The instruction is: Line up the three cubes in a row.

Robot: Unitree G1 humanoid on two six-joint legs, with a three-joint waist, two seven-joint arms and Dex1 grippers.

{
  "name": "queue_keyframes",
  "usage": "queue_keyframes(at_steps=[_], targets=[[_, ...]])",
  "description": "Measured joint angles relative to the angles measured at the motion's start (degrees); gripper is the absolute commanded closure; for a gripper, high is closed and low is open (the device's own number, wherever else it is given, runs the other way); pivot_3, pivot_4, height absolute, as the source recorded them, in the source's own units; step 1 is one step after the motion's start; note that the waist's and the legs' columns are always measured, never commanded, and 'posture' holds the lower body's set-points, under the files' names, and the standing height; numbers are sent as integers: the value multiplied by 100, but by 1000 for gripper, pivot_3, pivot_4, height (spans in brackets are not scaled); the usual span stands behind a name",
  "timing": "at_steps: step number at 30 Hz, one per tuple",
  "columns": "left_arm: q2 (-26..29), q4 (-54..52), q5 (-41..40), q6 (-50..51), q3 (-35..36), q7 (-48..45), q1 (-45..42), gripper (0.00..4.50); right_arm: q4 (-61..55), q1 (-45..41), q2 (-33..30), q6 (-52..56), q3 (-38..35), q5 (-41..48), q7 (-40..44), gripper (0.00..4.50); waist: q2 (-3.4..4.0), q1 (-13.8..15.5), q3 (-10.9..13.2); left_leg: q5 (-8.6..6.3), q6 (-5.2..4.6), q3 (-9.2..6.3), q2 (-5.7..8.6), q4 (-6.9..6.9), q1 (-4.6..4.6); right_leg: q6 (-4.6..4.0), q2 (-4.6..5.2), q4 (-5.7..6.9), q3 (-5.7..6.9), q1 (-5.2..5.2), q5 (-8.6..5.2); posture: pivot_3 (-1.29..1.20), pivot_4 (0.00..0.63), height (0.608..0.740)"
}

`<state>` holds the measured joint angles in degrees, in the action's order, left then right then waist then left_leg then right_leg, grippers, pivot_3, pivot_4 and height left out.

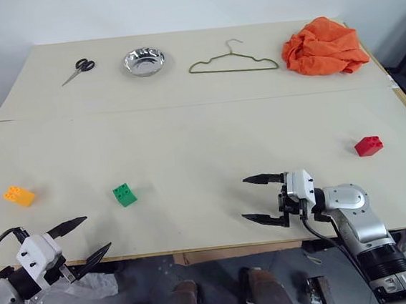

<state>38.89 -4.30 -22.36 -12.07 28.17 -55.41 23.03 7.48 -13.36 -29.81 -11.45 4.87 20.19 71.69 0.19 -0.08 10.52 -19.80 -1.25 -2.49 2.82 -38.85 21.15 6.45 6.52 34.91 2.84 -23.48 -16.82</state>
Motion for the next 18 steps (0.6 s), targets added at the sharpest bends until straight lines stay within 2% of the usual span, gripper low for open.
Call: queue_keyframes(at_steps=[4,7,11,14,18], targets=[[0,-211,-177,302,23,31,78,29,0,-5,1,-2,0,0,-6,0,0,0,0,0,0,0,0,0,1,0,0,1,0,-1,0,0,150,740],[-19,-762,-811,773,280,42,178,29,-26,-13,2,8,-30,1,-124,0,-1,0,0,0,0,-2,-1,-4,3,0,1,1,-2,0,0,0,150,740],[254,-1687,-1492,1772,381,169,308,29,-121,0,-7,201,-321,126,-473,0,2,17,2,-1,0,-5,-1,-6,2,0,1,3,-2,2,0,0,150,740],[414,-2468,-1587,2416,-393,554,-631,29,-65,-289,-22,485,-1167,345,-1361,0,36,133,12,4,-8,-3,18,-19,1,13,8,9,-13,8,10,0,150,740],[307,-2555,-1333,2608,-1194,737,-1483,29,-56,-157,-183,443,-2105,395,-2142,0,37,144,7,0,0,-5,10,-12,3,-2,-6,21,-3,-4,3,0,150,740]])
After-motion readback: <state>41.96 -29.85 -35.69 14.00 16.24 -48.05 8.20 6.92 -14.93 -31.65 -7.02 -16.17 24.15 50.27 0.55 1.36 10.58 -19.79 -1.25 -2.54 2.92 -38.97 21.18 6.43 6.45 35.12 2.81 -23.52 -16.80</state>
